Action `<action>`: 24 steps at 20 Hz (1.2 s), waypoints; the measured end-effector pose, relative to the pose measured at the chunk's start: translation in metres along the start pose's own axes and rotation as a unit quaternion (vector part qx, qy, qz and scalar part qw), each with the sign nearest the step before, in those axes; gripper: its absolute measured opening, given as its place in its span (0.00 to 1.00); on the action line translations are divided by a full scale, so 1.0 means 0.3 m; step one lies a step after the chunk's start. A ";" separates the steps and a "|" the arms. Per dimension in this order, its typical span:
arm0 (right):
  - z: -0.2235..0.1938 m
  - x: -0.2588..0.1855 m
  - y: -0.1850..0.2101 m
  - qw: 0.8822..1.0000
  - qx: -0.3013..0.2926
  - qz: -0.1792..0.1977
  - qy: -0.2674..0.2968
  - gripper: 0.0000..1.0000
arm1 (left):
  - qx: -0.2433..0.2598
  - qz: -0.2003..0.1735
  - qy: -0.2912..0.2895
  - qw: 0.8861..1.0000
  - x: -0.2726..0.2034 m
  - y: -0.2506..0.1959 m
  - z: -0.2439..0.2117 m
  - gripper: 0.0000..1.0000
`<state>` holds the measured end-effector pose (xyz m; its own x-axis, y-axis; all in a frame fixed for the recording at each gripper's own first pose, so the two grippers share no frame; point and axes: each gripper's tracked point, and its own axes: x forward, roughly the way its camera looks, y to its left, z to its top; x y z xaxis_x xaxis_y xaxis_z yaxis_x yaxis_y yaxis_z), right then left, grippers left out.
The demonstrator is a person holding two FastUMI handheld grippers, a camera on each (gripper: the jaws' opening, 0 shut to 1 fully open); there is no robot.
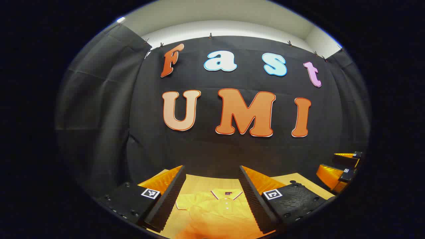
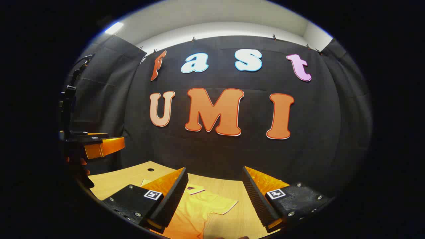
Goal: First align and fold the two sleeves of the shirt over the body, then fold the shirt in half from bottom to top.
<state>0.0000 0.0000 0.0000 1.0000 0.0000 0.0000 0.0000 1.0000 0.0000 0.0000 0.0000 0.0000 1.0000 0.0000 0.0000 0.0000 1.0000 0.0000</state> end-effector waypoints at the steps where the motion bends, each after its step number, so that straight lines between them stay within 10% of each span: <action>1: 0.003 0.006 0.008 1.000 0.005 0.001 0.002 0.99 | -0.008 -0.004 0.001 1.000 0.004 0.002 0.000 0.96; 24: -0.067 0.195 0.139 0.992 0.018 -0.117 0.046 0.99 | 0.045 -0.082 -0.001 0.996 0.118 0.327 0.013 0.97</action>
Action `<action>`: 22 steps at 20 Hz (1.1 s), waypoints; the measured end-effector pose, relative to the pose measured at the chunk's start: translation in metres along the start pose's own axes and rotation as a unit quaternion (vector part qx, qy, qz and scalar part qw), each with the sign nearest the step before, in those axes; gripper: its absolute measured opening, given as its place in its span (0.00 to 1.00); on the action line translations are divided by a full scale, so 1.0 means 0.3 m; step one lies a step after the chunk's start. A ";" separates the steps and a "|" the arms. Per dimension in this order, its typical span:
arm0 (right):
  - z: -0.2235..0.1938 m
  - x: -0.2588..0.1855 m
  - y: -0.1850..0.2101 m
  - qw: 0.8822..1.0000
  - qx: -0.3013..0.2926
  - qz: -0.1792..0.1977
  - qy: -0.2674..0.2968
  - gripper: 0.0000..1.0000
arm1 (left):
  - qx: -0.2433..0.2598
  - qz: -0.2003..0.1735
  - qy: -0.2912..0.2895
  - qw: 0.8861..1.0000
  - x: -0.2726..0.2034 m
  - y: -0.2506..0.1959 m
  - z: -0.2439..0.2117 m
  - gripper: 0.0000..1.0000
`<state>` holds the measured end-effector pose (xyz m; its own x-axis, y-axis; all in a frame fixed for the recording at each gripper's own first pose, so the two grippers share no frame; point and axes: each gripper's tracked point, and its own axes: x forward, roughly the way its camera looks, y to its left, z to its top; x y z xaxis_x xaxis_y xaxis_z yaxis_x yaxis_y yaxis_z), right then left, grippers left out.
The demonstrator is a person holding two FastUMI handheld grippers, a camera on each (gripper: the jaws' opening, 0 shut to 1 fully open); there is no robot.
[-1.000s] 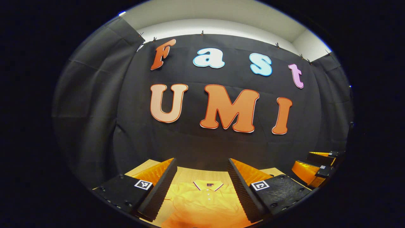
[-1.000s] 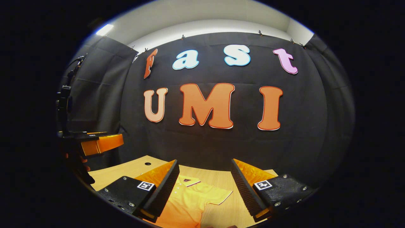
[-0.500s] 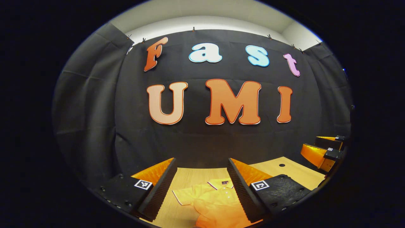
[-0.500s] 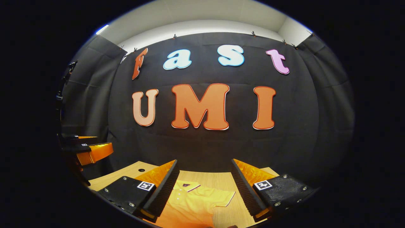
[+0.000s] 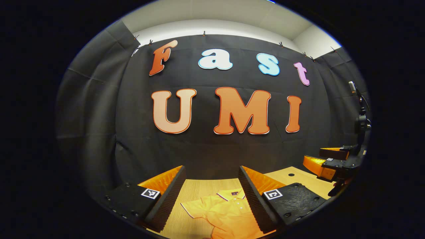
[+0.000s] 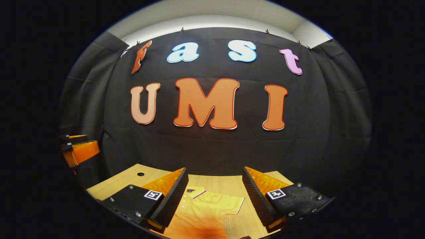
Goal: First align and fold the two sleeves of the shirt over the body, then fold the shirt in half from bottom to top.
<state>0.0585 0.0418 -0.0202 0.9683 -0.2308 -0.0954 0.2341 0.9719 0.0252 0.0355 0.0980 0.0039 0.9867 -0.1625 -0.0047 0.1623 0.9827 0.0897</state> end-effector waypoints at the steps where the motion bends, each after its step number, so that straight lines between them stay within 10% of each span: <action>1: -0.012 0.013 0.001 1.000 0.002 -0.004 0.006 0.99 | 0.003 -0.006 -0.002 1.000 -0.002 0.013 0.002 0.97; 8: -0.192 0.110 -0.057 0.995 -0.008 -0.040 0.096 0.98 | 0.043 -0.031 -0.003 0.999 -0.022 0.038 -0.016 0.97; 22: -0.621 0.409 -0.204 0.959 0.013 0.003 0.284 0.99 | 0.044 0.057 -0.012 0.997 -0.002 -0.024 0.011 0.99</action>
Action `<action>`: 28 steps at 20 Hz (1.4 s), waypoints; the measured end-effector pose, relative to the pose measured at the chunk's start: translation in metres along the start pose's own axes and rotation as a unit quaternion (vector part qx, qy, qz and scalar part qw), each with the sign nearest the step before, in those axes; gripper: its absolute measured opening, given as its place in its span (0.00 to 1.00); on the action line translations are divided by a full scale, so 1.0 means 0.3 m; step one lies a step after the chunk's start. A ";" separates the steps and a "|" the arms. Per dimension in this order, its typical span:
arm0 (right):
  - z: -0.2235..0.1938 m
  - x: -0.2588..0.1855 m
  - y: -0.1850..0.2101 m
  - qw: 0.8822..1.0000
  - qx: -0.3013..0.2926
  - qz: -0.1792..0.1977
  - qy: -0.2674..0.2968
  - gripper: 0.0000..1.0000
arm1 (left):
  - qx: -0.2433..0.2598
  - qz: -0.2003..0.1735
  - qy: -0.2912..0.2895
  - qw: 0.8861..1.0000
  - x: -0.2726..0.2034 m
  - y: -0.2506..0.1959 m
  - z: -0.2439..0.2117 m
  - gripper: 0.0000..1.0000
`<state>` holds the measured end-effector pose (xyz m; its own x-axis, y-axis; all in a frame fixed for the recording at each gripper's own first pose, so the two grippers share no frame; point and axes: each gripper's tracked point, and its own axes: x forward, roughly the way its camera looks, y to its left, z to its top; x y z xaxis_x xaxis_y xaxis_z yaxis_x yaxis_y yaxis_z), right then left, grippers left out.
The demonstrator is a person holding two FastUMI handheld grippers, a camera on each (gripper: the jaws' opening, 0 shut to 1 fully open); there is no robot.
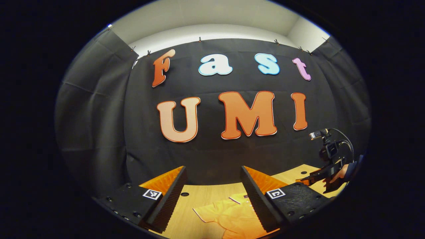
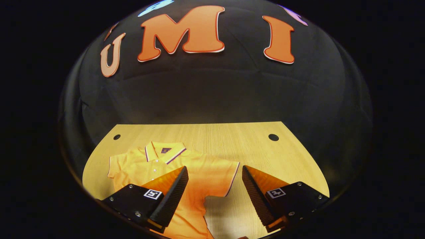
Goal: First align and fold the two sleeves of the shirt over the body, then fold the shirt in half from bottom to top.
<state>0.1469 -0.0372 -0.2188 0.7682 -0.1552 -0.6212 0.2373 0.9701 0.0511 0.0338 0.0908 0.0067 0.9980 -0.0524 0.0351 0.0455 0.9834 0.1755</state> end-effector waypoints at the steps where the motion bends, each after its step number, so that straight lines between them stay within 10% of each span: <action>1: -0.019 0.030 -0.015 1.000 0.000 0.000 0.013 0.99 | 0.003 0.005 0.004 1.000 0.001 -0.007 -0.002 0.99; 10: -0.210 0.291 -0.069 0.988 -0.007 0.012 0.155 0.79 | 0.025 0.048 0.057 0.997 -0.033 -0.027 -0.096 0.99; 23: -0.346 0.455 -0.101 0.953 -0.024 0.015 0.303 0.78 | 0.044 0.046 0.113 0.992 -0.008 -0.097 -0.192 0.99; 27: -0.334 0.472 -0.091 0.950 -0.008 0.018 0.311 0.46 | 0.045 0.037 0.118 0.991 -0.011 -0.127 -0.201 0.99; 28: -0.326 0.478 -0.090 0.951 -0.001 0.023 0.308 0.19 | 0.046 0.037 0.118 0.991 -0.014 -0.128 -0.200 0.99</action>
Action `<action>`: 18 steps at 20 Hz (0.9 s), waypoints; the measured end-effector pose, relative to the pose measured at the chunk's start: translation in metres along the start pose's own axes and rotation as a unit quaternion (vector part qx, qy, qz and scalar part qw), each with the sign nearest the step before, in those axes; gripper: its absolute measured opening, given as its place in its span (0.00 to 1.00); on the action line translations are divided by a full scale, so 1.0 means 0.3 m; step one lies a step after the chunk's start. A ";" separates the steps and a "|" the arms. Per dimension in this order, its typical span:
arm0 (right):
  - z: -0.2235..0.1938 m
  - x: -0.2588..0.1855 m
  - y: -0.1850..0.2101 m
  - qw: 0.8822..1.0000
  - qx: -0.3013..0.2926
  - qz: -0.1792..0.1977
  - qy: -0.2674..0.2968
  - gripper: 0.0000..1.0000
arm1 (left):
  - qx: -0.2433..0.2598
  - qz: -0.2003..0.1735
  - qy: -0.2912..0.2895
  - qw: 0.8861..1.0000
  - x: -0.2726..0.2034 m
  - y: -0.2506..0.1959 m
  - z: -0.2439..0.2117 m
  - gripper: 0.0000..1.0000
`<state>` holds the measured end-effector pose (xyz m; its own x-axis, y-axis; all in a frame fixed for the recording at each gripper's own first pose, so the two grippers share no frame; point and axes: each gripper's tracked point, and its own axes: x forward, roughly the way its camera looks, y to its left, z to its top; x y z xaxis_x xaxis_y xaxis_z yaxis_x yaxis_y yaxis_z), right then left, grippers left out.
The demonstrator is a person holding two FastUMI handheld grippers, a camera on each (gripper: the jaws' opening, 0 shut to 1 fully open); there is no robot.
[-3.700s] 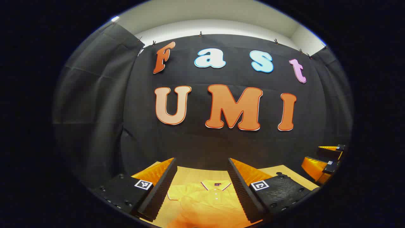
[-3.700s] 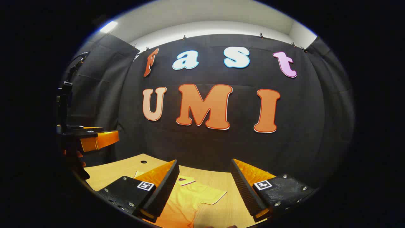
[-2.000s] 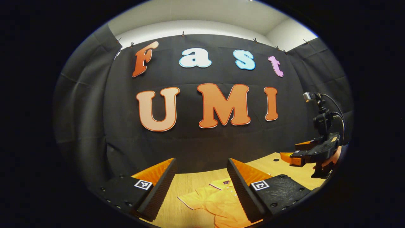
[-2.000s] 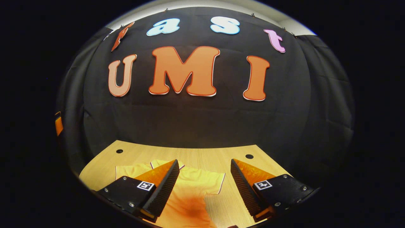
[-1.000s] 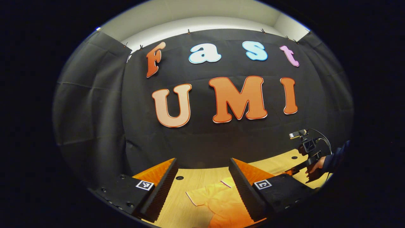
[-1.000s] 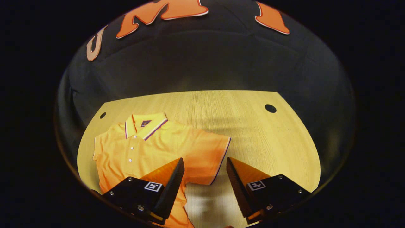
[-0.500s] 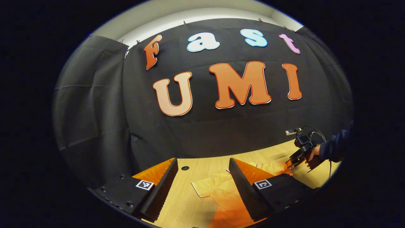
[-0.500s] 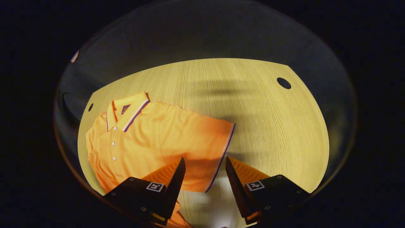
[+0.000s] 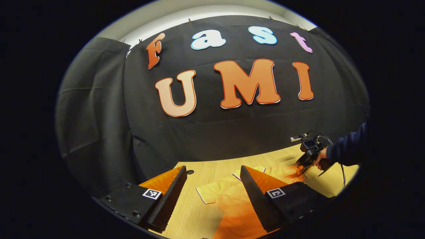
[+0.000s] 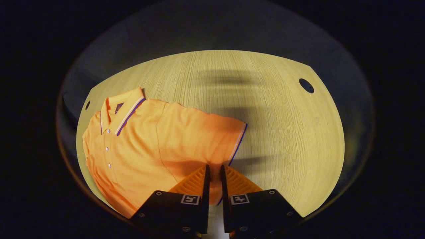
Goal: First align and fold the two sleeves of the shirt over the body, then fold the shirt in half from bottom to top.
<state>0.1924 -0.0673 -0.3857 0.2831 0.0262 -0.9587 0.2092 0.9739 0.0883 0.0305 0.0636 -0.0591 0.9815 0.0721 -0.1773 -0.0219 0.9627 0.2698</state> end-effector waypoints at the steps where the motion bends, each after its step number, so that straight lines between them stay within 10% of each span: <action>1: -0.003 -0.006 0.011 1.000 0.023 0.017 0.004 0.20 | 0.001 0.000 -0.001 1.000 -0.005 0.003 0.003 0.99; 2: -0.016 -0.023 0.064 0.997 0.048 0.060 0.018 0.07 | 0.002 0.000 0.002 1.000 -0.012 0.006 -0.007 0.99; 15: 0.139 -0.223 0.271 0.991 -0.026 0.090 -0.091 0.06 | -0.006 0.026 0.028 0.999 0.008 0.088 -0.049 0.99; 18: 0.127 -0.269 0.397 0.984 0.017 0.158 -0.076 0.15 | -0.071 0.007 0.067 0.995 0.036 0.084 -0.121 0.99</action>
<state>0.2303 0.0379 -0.2876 0.4756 0.2891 -0.8308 0.1189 0.9146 0.3864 0.0335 0.0980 -0.0887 0.9470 0.1111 -0.3015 -0.0719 0.9878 0.1381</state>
